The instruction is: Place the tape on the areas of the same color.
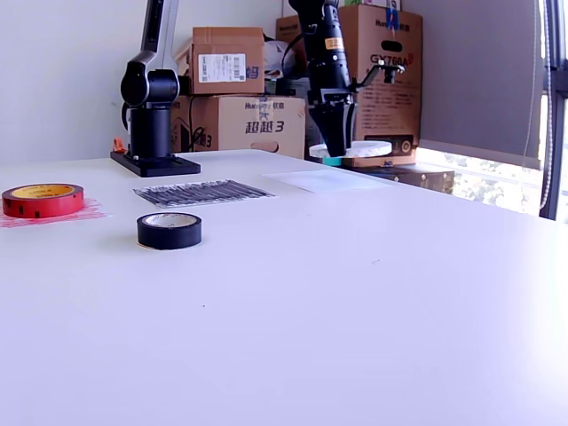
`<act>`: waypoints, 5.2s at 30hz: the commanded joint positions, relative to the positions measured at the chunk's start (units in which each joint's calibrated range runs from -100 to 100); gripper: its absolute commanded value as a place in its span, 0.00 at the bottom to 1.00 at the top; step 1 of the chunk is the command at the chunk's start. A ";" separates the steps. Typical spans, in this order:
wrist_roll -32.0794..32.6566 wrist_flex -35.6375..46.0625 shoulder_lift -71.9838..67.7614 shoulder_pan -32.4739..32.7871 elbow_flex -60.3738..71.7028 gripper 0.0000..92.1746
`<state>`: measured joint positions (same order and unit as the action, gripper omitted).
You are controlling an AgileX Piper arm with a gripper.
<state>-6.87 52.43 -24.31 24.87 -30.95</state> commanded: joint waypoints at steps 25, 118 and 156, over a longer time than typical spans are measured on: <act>-1.47 -3.00 -0.29 -3.39 -6.90 0.00; 2.54 16.77 -20.21 -46.72 37.27 0.59; 7.94 16.86 -26.20 -40.40 38.36 0.59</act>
<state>1.42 68.67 -50.92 -15.66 7.56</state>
